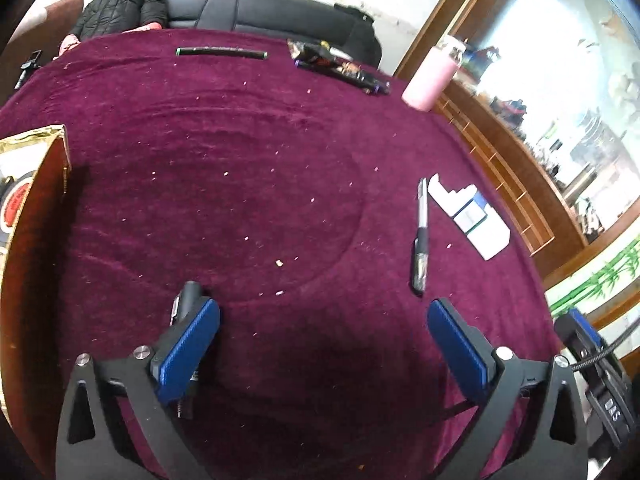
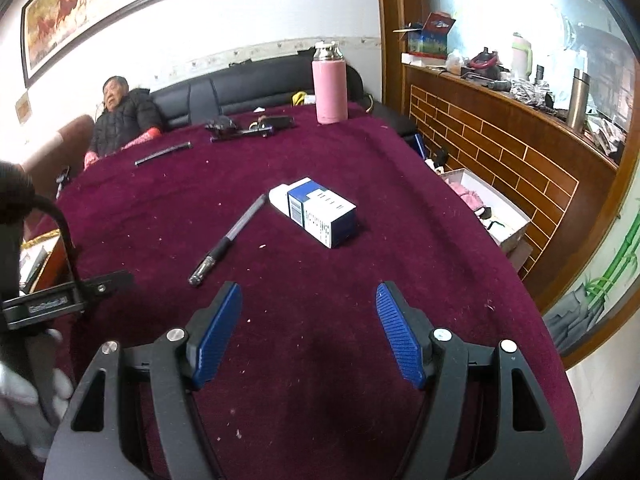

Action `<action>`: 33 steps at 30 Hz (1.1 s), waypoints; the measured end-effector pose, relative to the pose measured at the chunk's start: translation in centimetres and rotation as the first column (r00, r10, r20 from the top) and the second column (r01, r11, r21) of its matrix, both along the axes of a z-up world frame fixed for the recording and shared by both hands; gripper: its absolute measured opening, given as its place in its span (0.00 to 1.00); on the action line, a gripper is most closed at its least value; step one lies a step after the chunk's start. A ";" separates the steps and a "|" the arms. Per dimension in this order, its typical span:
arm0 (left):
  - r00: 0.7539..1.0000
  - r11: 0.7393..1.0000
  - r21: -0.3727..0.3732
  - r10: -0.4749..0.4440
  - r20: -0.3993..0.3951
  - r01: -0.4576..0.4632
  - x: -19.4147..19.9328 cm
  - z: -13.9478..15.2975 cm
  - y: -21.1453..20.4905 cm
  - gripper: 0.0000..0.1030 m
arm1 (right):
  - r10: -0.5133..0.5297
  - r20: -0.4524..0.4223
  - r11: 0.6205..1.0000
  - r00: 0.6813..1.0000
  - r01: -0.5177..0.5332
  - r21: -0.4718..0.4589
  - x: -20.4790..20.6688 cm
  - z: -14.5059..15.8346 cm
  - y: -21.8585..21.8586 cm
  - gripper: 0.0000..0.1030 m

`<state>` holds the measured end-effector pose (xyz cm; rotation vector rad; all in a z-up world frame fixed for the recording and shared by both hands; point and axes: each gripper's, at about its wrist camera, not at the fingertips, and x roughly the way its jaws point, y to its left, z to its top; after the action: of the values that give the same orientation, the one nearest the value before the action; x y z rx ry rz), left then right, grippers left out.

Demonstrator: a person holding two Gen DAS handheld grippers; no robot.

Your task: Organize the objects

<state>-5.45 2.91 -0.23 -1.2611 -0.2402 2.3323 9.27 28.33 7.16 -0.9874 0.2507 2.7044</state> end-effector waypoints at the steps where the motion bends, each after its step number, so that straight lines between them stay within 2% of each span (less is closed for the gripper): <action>1: 1.000 1.000 0.004 0.010 -0.028 -0.010 0.1 -0.1 0.0 0.98 | -0.004 0.001 1.000 1.000 0.004 0.006 0.2 0.0 -0.1 0.68; 3: 0.997 1.000 -0.003 0.011 -0.078 -0.011 0.3 -0.4 0.3 0.98 | -0.007 -0.003 1.000 1.000 0.007 0.018 0.8 0.0 -0.5 0.68; 7: 1.000 1.000 -0.010 0.008 -0.030 -0.009 -0.6 -0.1 0.4 0.98 | -0.009 -0.011 0.999 1.000 0.009 0.052 1.3 0.5 -1.3 0.68; 9: 0.999 0.999 -0.019 0.050 -0.017 -0.050 -0.2 0.7 -0.3 0.98 | 0.006 -0.011 0.997 1.000 -0.005 0.076 1.2 0.9 -2.1 0.68; 12: 0.985 0.992 -0.064 0.103 -0.136 -0.113 2.6 4.0 -2.0 0.98 | 0.028 -0.003 0.993 1.000 -0.027 0.119 1.0 1.2 -3.3 0.68; 14: 0.965 0.983 -0.091 0.134 -0.226 -0.158 4.8 6.8 -3.9 0.98 | 0.061 -0.008 0.988 0.998 -0.059 0.140 0.9 1.7 -4.8 0.68; 16: 0.940 0.983 -0.043 0.156 -0.302 -0.177 7.1 9.5 -7.3 0.99 | 0.107 -0.014 0.983 0.994 -0.103 0.154 0.8 2.1 -6.6 0.68; 19: 0.926 0.981 -0.017 0.179 -0.331 -0.196 9.4 11.2 -12.2 0.99 | 0.190 -0.021 0.968 0.982 -0.183 0.173 0.7 2.6 -10.2 0.68; 23: 0.908 0.961 -0.020 0.252 -0.335 -0.274 11.9 11.3 -18.5 0.99 | 0.301 -0.029 0.939 0.953 -0.290 0.183 0.5 3.3 -15.1 0.68; 26: 0.891 0.928 -0.044 0.341 -0.300 -0.370 13.1 10.1 -22.3 0.99 | 0.373 -0.023 0.915 0.928 -0.363 0.178 0.5 3.7 -18.4 0.75; 28: 0.866 0.891 -0.066 0.417 -0.278 -0.450 13.6 8.9 -24.5 0.99 | 0.434 -0.005 0.889 0.901 -0.427 0.163 0.6 3.6 -21.1 0.76; 30: 0.840 0.846 -0.114 0.484 -0.245 -0.520 13.5 7.7 -25.9 0.99 | 0.461 0.014 0.873 0.887 -0.456 0.175 0.9 3.2 -23.1 0.76; 33: 0.802 0.786 -0.183 0.547 -0.241 -0.591 13.8 6.4 -26.8 0.99 | 0.501 0.034 0.846 0.865 -0.498 0.192 1.5 2.4 -25.7 0.76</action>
<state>8.31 -23.90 6.22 -1.2008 -0.3116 3.0683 10.81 2.62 9.56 -1.0913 -0.3162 3.1184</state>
